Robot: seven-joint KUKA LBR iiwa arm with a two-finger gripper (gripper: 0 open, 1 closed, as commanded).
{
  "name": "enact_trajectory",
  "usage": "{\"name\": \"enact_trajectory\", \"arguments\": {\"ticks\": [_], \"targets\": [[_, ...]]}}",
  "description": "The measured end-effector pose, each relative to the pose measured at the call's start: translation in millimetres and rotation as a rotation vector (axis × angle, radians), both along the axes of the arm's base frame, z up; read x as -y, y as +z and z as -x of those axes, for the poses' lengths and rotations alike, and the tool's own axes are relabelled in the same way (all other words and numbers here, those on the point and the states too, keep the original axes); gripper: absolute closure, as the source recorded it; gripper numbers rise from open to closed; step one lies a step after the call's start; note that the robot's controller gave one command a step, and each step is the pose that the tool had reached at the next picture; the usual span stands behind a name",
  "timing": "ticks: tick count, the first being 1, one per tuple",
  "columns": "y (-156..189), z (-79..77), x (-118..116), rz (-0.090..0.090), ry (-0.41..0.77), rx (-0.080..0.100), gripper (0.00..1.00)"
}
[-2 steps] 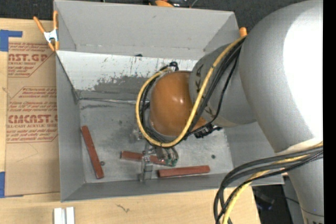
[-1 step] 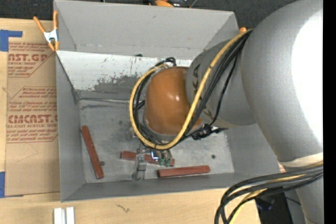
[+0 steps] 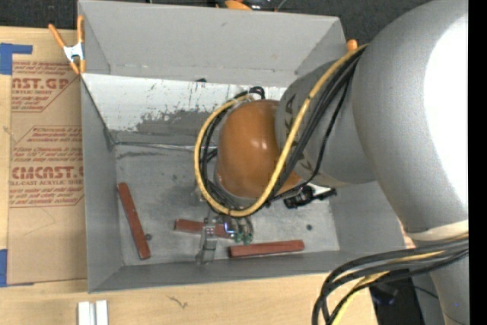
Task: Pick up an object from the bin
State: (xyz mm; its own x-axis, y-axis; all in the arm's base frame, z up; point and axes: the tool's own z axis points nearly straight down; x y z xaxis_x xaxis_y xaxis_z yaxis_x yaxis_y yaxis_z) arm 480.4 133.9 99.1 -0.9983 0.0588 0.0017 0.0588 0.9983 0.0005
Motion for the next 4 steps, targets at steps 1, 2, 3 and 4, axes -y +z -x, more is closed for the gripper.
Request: {"name": "enact_trajectory", "arguments": {"ticks": [1, 2, 3, 4], "targets": [[-30, -3.9, -21, -0.002, 0.023, 0.007, 0.0], [-29, -3.8, 13, 0.0, -0.125, 0.004, 0.0], [-29, -3.4, 12, 0.0, -0.124, 0.002, 1.0], [-19, -3.0, 12, 0.0, -0.124, 0.001, 1.0]]}}
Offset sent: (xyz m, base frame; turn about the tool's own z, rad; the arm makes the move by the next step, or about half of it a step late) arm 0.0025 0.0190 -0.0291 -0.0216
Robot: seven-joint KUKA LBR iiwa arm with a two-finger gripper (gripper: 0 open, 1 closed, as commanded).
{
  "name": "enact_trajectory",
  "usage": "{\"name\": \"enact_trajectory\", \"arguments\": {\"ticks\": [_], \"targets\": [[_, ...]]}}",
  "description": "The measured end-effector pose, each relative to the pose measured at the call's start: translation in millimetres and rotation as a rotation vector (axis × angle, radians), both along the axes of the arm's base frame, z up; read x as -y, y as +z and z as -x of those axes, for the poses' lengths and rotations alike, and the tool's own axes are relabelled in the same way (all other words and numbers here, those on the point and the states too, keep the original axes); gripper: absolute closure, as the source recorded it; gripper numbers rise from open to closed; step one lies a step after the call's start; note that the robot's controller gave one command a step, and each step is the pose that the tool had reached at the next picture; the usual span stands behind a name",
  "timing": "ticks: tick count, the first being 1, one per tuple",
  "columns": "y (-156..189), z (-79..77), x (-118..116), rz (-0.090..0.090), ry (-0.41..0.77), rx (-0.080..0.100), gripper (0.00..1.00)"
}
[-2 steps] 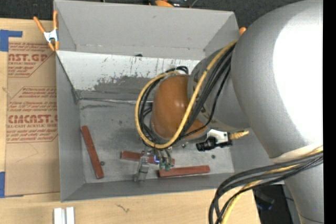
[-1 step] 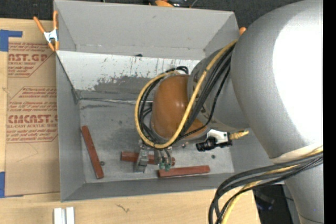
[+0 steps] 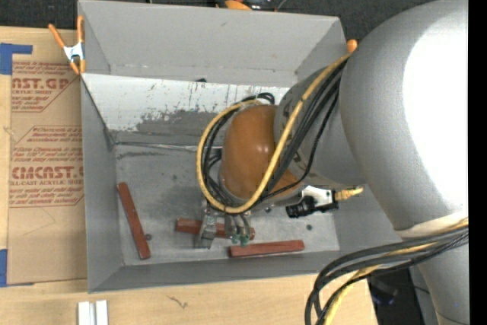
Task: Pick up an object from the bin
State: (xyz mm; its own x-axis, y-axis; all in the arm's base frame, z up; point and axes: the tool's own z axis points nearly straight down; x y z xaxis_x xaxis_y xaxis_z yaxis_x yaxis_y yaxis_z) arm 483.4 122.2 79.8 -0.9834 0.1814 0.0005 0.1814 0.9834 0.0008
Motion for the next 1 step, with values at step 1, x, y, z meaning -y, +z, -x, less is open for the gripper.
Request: {"name": "enact_trajectory", "arguments": {"ticks": [1], "targets": [[60.3, -1.2, -0.9, -0.001, 0.001, 0.005, 1.0]]}}
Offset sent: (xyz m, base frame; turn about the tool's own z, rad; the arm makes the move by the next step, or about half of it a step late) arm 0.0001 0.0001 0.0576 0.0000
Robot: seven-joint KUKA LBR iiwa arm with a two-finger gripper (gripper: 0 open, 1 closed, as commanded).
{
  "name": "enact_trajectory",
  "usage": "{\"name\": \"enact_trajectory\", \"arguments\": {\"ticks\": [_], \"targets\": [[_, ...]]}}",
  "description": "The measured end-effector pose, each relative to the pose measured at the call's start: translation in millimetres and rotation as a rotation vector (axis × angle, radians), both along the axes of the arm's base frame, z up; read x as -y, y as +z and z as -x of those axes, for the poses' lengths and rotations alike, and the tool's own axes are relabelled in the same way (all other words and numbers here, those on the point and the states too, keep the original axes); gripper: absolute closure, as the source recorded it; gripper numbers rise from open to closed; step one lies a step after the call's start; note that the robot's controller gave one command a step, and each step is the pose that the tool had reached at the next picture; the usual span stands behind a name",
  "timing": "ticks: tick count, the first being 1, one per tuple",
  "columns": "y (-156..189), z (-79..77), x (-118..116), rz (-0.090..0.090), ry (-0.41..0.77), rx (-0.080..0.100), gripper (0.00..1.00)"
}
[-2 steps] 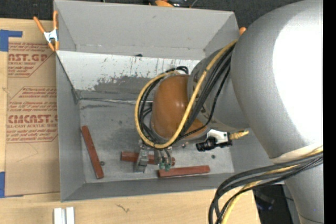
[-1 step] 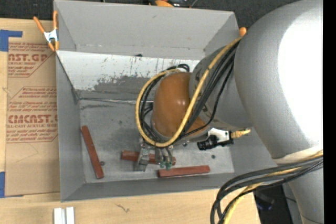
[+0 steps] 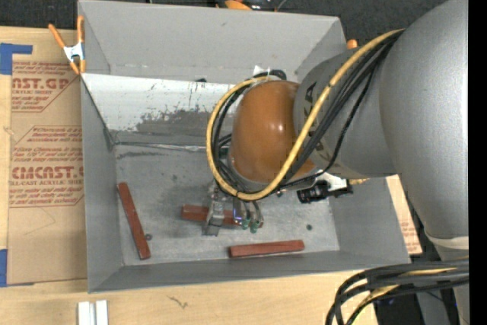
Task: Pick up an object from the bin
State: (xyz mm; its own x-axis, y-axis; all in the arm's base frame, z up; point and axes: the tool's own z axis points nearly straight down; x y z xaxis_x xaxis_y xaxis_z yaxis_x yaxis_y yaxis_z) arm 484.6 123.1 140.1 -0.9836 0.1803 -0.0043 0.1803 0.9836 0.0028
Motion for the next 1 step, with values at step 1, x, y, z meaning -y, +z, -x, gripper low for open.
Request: {"name": "enact_trajectory", "arguments": {"ticks": [1], "targets": [[10.5, -0.2, -0.7, 0.001, 0.001, -0.004, 1.0]]}}
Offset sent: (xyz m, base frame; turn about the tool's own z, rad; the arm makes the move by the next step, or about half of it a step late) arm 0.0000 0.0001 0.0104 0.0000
